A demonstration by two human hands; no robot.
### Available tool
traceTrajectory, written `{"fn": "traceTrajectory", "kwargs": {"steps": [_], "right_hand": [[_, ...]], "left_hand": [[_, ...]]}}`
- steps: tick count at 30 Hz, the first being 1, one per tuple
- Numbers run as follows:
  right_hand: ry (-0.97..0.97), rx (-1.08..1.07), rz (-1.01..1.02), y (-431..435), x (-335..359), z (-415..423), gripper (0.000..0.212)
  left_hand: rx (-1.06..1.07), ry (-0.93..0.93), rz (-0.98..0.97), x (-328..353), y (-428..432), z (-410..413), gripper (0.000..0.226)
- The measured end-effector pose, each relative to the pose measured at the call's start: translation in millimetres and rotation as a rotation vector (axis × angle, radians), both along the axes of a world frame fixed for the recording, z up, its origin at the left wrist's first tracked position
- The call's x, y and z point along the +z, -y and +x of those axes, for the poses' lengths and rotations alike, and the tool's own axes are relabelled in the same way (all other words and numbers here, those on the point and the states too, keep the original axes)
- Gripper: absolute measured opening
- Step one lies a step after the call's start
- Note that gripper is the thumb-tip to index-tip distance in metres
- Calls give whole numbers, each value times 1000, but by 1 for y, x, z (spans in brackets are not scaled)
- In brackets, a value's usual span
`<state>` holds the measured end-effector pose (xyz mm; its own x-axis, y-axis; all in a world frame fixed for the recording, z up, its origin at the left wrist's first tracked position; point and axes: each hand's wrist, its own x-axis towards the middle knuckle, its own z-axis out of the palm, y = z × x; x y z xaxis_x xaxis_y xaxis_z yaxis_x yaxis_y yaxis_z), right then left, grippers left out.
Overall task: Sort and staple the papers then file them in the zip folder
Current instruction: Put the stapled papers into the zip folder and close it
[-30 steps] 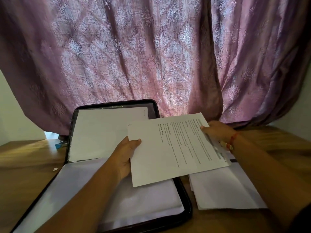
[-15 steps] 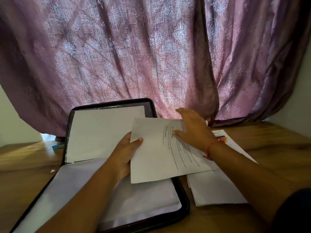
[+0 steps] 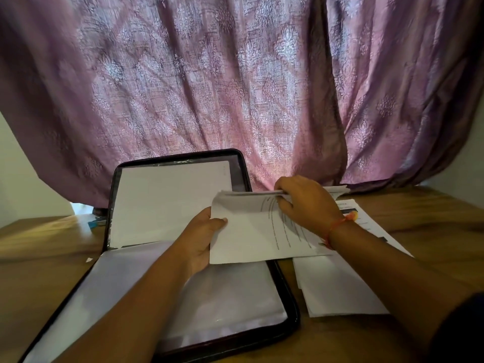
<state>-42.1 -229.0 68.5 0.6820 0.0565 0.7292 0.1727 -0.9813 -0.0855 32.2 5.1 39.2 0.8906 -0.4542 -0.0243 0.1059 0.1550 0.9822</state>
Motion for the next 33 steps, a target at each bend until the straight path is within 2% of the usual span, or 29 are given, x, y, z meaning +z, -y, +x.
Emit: {"fn": "traceTrajectory", "kwargs": {"steps": [2, 4, 6, 8, 11, 13, 15, 16, 18, 21, 22, 24, 26, 29, 33], "right_hand": [[-105, 24, -45, 1, -1, -2, 8], [-209, 54, -77, 1, -1, -5, 22], [-311, 135, -13, 0, -1, -8, 44], [-358, 207, 69, -5, -2, -9, 55], [-335, 214, 184, -6, 0, -6, 40], [-316, 177, 130, -5, 1, -2, 28], [-372, 138, 86, -3, 1, 0, 33], [-403, 126, 80, -2, 1, 0, 41], [-464, 107, 55, -3, 1, 0, 53], [-520, 89, 31, -2, 3, -1, 56], [-519, 86, 26, -1, 4, -1, 55], [-511, 84, 22, 1, 7, -2, 54], [-497, 68, 13, 5, 11, -3, 54], [-508, 4, -17, 12, 15, -4, 51], [-573, -80, -26, 25, 10, -3, 53]], "left_hand": [[30, 6, 9, -1, 0, 1, 27], [43, 19, 6, -3, 1, 2, 26], [48, 16, 2, -2, 1, 2, 26], [44, 8, -9, -2, 1, 2, 21], [10, -24, -42, 1, 1, 0, 16], [-32, -55, -61, 2, 2, -2, 13], [-58, -78, -76, 3, 1, -4, 13], [-74, -87, -84, 4, 1, -5, 21], [-97, -122, -118, 3, 1, -6, 50], [-101, -142, -148, 4, 0, -8, 61], [-119, -134, -143, 5, 0, -10, 58], [-136, -101, -131, 12, 1, -16, 38], [-83, -13, -139, 17, 2, -21, 24], [38, 208, 49, 18, 0, -16, 26], [107, 627, 729, 4, -2, 6, 14]]}}
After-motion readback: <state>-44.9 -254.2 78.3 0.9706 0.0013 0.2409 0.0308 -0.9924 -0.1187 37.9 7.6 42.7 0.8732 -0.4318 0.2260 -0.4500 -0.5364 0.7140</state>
